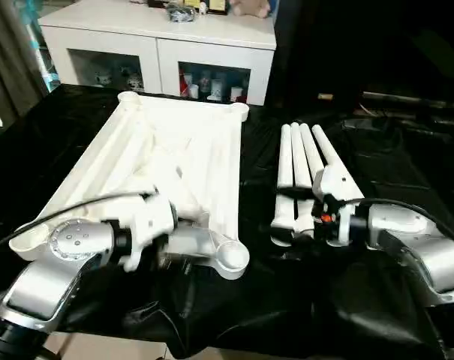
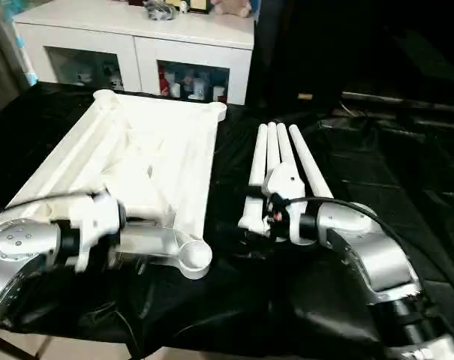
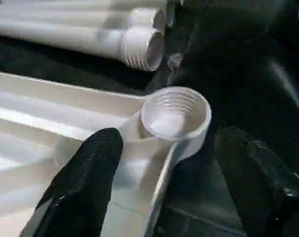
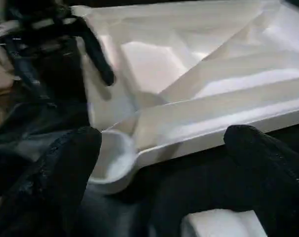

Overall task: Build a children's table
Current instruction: Move to table

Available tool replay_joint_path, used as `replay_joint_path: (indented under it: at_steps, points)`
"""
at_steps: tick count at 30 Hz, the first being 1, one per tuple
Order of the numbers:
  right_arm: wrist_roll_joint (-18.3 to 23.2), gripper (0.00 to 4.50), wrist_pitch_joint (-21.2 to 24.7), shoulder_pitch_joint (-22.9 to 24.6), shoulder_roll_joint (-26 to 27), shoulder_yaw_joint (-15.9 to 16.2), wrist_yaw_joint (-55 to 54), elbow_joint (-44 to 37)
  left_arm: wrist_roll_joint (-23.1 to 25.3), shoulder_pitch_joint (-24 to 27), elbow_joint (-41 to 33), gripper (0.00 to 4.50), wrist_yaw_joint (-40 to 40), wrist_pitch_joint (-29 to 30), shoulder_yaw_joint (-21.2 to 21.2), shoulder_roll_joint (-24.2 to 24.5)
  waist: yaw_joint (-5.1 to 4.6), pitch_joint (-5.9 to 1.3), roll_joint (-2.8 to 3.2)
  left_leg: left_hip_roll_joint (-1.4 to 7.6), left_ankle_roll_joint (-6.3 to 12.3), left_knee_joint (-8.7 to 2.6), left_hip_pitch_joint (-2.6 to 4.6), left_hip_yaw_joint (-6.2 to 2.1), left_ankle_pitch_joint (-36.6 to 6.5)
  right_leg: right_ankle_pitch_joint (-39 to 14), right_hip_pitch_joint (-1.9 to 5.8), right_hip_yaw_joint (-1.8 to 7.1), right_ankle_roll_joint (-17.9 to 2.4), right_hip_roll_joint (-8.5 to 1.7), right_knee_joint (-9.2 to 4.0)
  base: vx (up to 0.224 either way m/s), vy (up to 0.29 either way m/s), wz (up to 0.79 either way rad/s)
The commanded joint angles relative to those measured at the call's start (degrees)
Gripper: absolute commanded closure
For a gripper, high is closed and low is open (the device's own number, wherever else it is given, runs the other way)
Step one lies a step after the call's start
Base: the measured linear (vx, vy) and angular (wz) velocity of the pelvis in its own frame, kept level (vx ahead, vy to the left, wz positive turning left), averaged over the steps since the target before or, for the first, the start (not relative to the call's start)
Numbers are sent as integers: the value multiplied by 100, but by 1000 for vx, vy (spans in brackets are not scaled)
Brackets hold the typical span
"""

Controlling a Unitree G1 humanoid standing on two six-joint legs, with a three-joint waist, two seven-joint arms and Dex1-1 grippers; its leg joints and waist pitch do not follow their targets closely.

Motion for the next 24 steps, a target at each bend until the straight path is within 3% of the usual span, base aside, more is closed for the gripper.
replay_joint_path:
  at_steps: [1, 5, 8, 11, 16, 19, 20, 24]
  points:
    - [61, 0, 109, 44, -126, 165, 135, -148, 233, -173, 236, 137, -76, -59, -156, 80, 8, -279, 90, 251, -53, -559, 8, -56, -1199, -924, 134, 214, -1148, -375, -484, 0, 0, 0]
    - [-5, 0, 121, 120, -171, 262, 204, -217, 469, -236, 418, 182, -49, 169, -287, 230, 12, -353, 79, 241, 79, -495, -11, -33, -508, 276, 181, 203, -1332, -357, -371, 0, 0, 0]
    - [-92, 0, 130, 126, -164, 287, 210, -234, 548, -217, 415, 186, -135, 191, -373, 381, 19, -360, 83, 236, 240, -465, -37, -14, -164, 788, 173, 198, -1456, -356, -336, 0, 0, 0]
    - [-157, 0, 149, 112, -169, 327, 196, -240, 643, -181, 415, 220, -166, 136, -418, 469, 20, -331, 82, 255, 243, -484, -30, -3, -393, 472, 158, 195, -1507, -364, -366, 0, 0, 0]
    - [-158, 0, 155, 79, -182, 363, 189, -229, 734, -72, 315, 267, -224, 55, -488, 538, 19, -293, 74, 280, 72, -528, -7, -8, -844, -257, 135, 206, -1415, -383, -416, 0, 0, 0]
    - [-218, 0, 135, 58, -151, 383, 204, -206, 891, -96, 342, 279, -15, -225, -498, 486, 27, -301, 70, 279, 71, -523, -14, -9, -785, -193, 137, 213, -1381, -382, -416, 0, 0, 0]
    - [-246, 0, 115, 51, -137, 392, 203, -190, 972, -115, 385, 292, 99, -341, -488, 435, 30, -307, 39, 277, 97, -518, -23, -5, -691, -76, 146, 215, -1375, -383, -405, 0, 0, 0]
    - [-330, 0, 50, 35, -116, 460, 187, -132, 1250, -47, 339, 312, 232, -462, -608, 440, 29, -310, 42, 270, 137, -509, -34, -4, -566, 85, 146, 208, -1369, -379, -392, 0, 0, 0]
